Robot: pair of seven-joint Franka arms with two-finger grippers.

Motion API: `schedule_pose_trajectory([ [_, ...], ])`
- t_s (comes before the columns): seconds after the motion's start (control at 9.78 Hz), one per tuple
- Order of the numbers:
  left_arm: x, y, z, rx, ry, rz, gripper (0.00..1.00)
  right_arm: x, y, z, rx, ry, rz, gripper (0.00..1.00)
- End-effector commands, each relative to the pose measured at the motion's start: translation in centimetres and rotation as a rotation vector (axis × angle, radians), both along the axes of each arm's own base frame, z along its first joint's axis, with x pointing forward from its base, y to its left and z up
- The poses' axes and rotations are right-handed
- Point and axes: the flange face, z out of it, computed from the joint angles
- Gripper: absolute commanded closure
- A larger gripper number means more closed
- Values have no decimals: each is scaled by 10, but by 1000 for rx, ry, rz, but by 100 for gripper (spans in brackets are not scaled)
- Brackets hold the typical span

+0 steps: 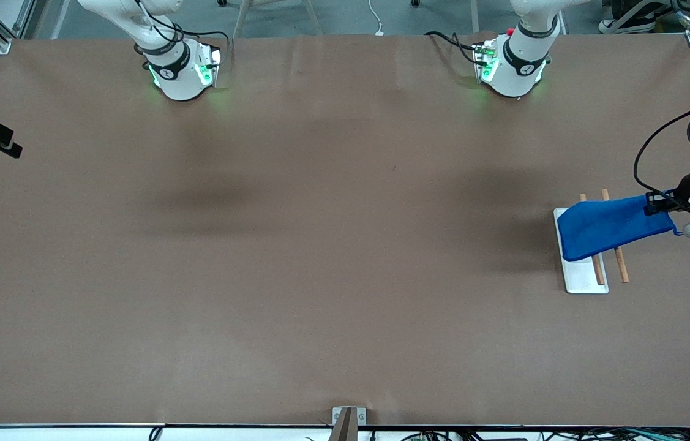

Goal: Right arm passes towel to left arm to hang
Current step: 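Drape the towel over the two wooden dowels with the left gripper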

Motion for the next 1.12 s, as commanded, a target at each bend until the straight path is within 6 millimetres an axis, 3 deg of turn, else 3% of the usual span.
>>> schedule_pose_trajectory([
  [0.0,5,21,-23,11,0,-32,99,0,-4,1,-4,0,4,0],
  [1.02,10,77,-56,29,-45,-114,95,1,-6,-2,-3,3,-1,0],
])
